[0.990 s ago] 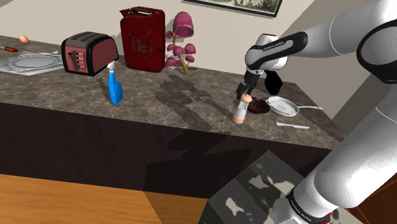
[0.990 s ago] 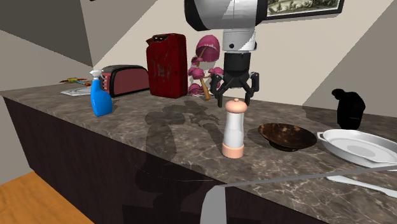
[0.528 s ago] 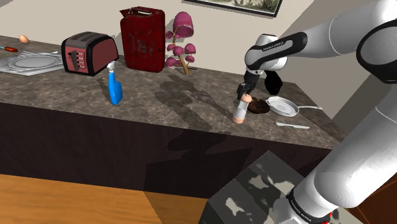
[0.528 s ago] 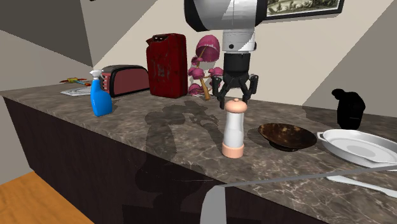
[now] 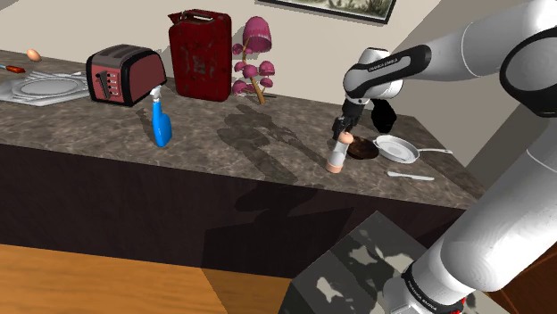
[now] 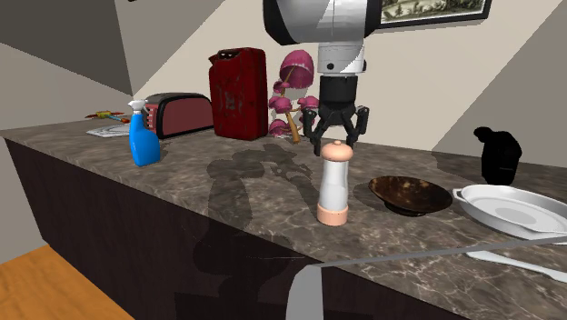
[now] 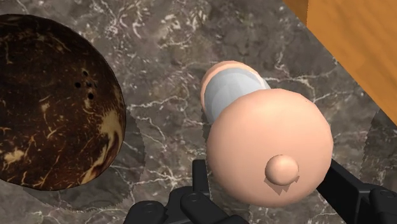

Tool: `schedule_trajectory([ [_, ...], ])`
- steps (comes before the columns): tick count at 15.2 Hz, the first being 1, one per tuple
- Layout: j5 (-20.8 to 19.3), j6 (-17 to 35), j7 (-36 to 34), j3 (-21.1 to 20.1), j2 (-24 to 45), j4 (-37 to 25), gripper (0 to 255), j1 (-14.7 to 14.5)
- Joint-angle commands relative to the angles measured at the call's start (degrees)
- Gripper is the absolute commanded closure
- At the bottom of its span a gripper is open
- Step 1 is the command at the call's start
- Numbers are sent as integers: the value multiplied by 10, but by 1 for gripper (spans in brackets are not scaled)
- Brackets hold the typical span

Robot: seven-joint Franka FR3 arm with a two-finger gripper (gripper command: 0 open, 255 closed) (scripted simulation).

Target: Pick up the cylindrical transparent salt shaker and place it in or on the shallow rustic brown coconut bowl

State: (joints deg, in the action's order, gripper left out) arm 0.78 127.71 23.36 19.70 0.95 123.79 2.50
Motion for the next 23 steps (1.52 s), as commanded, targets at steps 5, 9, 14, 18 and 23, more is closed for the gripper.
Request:
schedule_trajectory([
  [5,-6,-30,-5,0,-14,-16,255,-1],
  [9,-11,-60,-9,-1,-27,-34,255,-1],
  [14,-16,-98,-12,-2,-39,-60,255,-2],
  [18,-19,-128,-14,-3,-47,-83,255,-2],
  [23,-21,-166,-16,-4,-54,-114,255,-3],
])
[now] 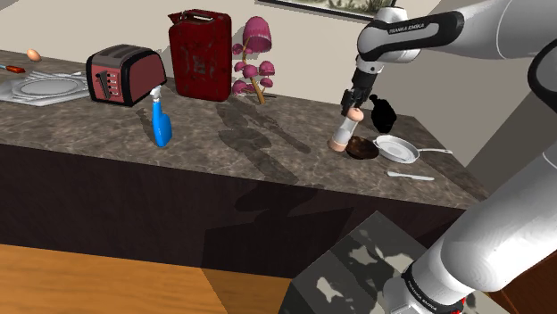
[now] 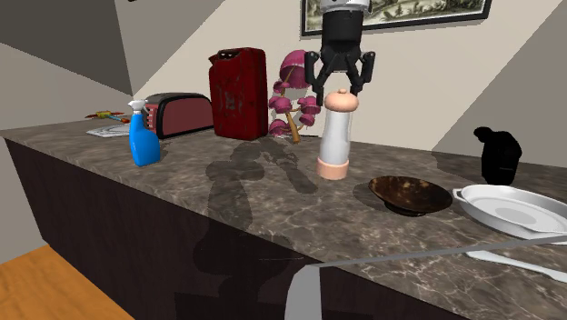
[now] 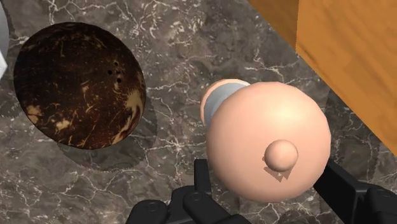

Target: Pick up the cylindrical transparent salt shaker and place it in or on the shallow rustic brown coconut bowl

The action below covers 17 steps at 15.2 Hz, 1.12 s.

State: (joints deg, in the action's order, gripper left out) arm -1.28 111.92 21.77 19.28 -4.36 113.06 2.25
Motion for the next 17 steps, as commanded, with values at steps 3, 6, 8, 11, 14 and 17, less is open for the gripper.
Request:
schedule_trajectory([
  [3,8,-30,29,14,19,-48,255,11],
  [6,23,-56,72,35,55,-106,255,30],
  [8,36,-74,101,48,82,-150,255,44],
  [11,60,-106,144,64,129,-223,255,70],
  [14,88,-145,185,78,185,-309,255,103],
  [17,121,-193,222,85,250,-415,255,147],
])
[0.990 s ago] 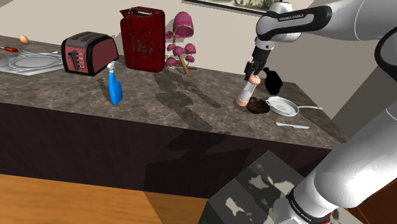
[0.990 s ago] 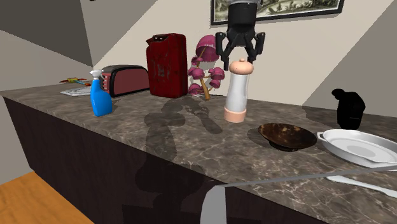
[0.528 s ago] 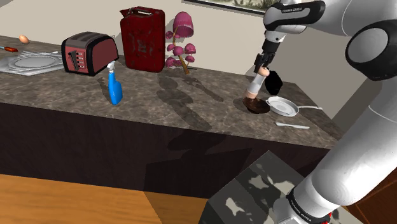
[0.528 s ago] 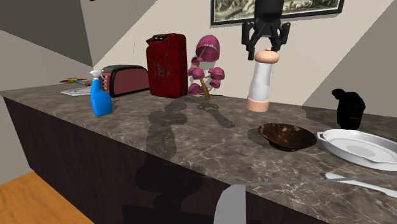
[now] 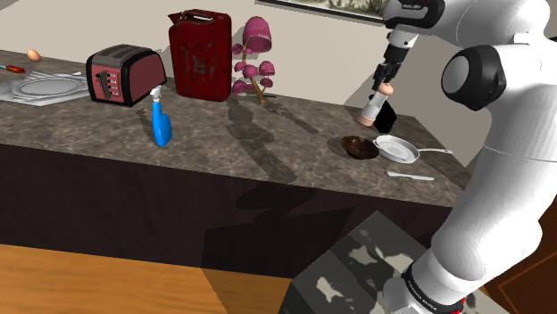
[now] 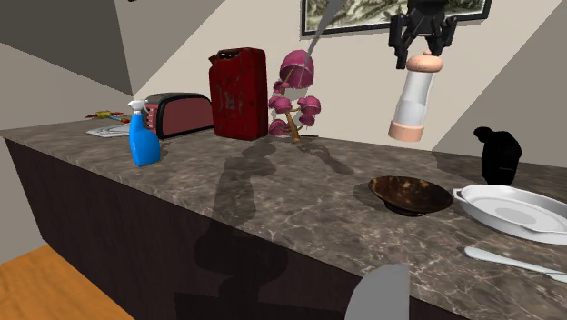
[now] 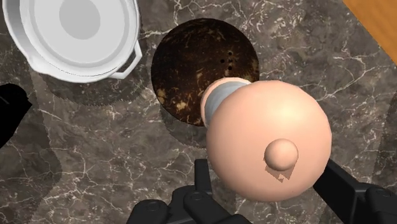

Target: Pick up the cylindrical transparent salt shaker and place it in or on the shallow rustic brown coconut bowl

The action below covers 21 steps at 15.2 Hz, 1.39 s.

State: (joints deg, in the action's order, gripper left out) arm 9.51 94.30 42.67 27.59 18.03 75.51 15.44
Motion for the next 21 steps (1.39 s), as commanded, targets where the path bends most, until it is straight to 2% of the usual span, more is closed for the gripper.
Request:
schedule_trajectory([
  [1,23,-32,22,3,48,-75,255,31],
  [10,15,47,24,1,29,22,255,15],
  [21,17,132,29,-2,27,110,255,7],
])
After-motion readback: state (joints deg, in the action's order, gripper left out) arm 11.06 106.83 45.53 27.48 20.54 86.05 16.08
